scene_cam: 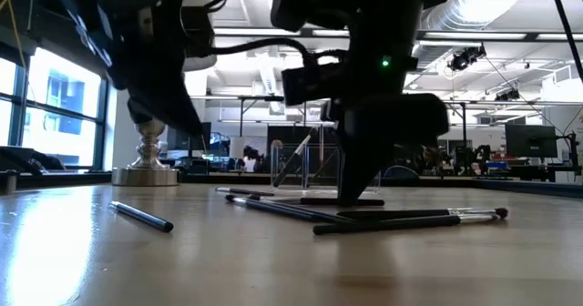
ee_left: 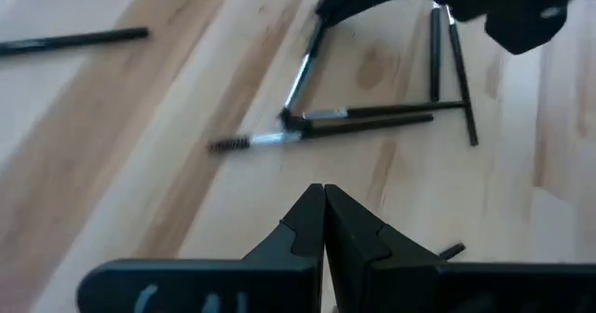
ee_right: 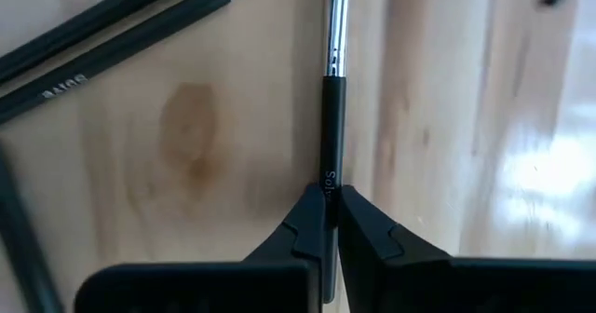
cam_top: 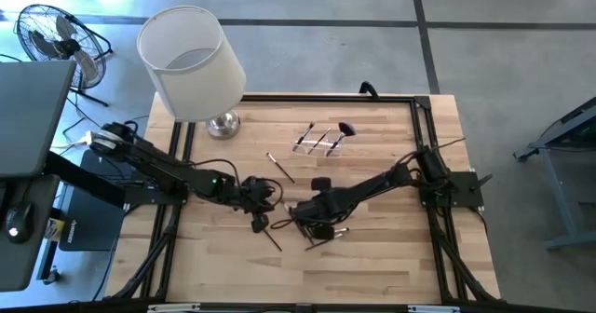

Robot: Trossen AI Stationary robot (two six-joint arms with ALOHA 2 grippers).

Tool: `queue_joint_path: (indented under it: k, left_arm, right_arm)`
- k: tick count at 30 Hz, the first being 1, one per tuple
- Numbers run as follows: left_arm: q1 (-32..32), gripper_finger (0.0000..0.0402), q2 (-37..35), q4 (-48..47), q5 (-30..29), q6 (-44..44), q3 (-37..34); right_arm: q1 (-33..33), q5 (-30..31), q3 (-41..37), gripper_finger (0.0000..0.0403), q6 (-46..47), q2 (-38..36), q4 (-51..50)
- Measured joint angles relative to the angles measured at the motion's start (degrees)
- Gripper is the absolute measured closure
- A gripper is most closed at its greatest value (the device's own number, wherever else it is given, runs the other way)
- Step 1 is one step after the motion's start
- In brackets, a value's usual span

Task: Put items in baskets/containers
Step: Put the eyeshadow brush into the transparent organizer

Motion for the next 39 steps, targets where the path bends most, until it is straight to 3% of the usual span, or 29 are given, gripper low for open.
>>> queue_joint_path:
  k: [9,21,35,39]
  left_arm:
    - [0.00,0.0389,6.50,5.52,0.42,6.41,2.95]
    - [0.06,0.0282,13.15,4.77,-6.55,11.33,4.52]
    - [0.02,0.0279,17.56,5.08,-9.97,18.09,4.61]
    - [1.31,0.0279,17.54,5.14,-6.69,21.92,4.61]
  right_arm:
    - [0.60,-0.45,0.00,0.0395,-5.25,-0.04,2.26]
    - [-3.44,-6.30,0.11,0.0396,1.46,-0.09,4.75]
    - [-3.89,-3.26,0.04,0.0397,2.31,0.00,6.62]
    - [-3.95,-2.85,0.04,0.0391,2.77,0.02,6.62]
